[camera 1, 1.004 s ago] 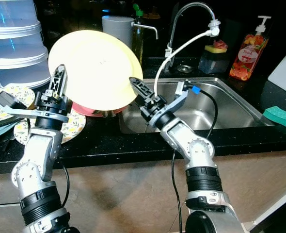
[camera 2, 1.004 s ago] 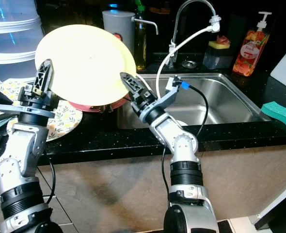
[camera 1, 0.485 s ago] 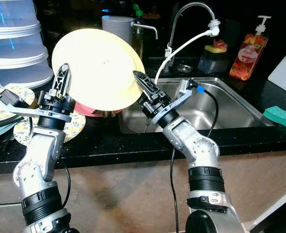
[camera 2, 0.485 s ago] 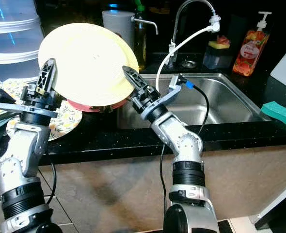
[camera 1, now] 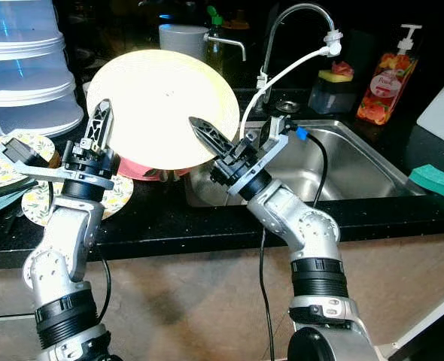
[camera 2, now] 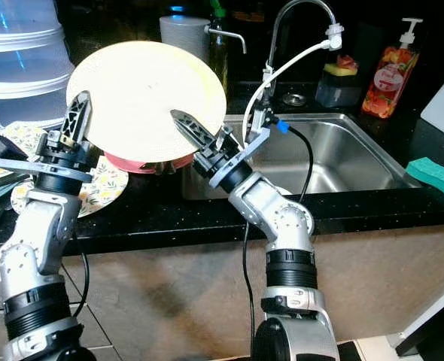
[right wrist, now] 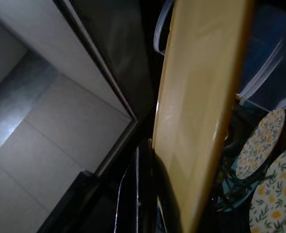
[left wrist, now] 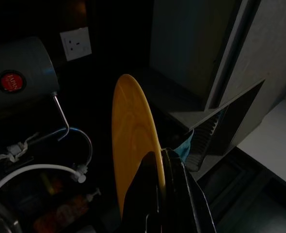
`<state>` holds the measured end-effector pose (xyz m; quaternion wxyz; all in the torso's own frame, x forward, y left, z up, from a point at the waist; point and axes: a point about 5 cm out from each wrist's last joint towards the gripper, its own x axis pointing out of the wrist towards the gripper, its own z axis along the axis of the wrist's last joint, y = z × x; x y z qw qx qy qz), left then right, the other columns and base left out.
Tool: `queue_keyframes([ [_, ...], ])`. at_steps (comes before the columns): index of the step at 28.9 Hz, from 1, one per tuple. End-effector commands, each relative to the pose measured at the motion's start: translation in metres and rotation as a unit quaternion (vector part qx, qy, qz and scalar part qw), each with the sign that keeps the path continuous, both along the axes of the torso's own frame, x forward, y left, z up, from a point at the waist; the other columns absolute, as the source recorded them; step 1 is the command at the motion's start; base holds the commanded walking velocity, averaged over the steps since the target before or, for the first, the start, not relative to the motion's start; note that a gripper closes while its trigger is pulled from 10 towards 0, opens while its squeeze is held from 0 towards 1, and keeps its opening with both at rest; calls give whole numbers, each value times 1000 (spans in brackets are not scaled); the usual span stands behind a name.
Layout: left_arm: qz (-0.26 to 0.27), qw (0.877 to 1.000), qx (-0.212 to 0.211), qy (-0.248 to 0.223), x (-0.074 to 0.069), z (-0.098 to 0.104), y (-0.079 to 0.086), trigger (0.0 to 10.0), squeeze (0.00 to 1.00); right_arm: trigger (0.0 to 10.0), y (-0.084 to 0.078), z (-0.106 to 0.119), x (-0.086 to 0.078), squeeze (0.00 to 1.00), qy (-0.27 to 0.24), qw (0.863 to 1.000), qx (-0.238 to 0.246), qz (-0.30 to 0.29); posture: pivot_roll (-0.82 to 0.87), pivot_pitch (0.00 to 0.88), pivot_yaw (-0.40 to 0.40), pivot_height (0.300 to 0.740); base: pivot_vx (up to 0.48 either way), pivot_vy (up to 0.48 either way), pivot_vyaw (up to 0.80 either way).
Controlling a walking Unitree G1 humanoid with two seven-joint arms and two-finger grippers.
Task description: Kitchen organization
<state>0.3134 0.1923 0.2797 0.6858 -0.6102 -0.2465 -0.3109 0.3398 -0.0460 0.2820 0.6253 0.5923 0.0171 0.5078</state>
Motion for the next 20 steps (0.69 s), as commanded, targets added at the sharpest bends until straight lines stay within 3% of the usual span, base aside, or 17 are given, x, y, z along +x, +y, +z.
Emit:
queue_keyframes([
  [1,8,1000,19,19,2,-5,1,0,0,0,12,-8,-6,0,15,999,22,17,75,34,-19,740,0,0,0],
  [4,8,999,24,22,2,-6,1,0,0,0,11,-8,-6,0,14,999,23,17,75,34,-19,740,0,0,0],
  [5,10,999,27,35,5,-8,0,10000,1000,0,9,-8,-6,0,15,999,26,13,74,34,-17,740,0,0,0],
  [10,27,996,53,62,10,-12,0,10000,1000,0,-6,-6,4,0,24,998,52,-28,75,35,-15,740,0,0,0],
  [13,35,993,65,93,14,-17,3,10000,1000,0,-22,-5,17,0,42,993,65,-93,78,31,-10,740,0,0,0],
  [14,43,991,79,97,14,-18,4,10000,0,0,-30,-8,26,0,52,986,42,-151,78,31,-10,740,0,0,0],
  [15,56,988,100,100,14,-19,6,10000,0,0,-39,-9,33,0,52,977,9,-208,78,32,-9,740,0,0,0],
  [16,56,988,100,100,14,-19,6,10000,0,0,-39,-9,33,0,52,977,9,-208,78,32,-9,740,0,0,0],
  [17,109,973,169,111,17,-23,10,10000,0,0,-56,-10,43,0,26,942,-77,-326,78,32,-8,740,0,0,0],
  [19,146,948,261,109,19,-26,6,10000,0,0,-63,-7,47,0,-31,896,-176,-407,77,33,-8,740,0,0,0],
  [20,146,948,261,109,19,-26,6,10000,0,0,-63,-7,47,0,-31,896,-176,-407,77,33,-8,740,0,0,0],
])
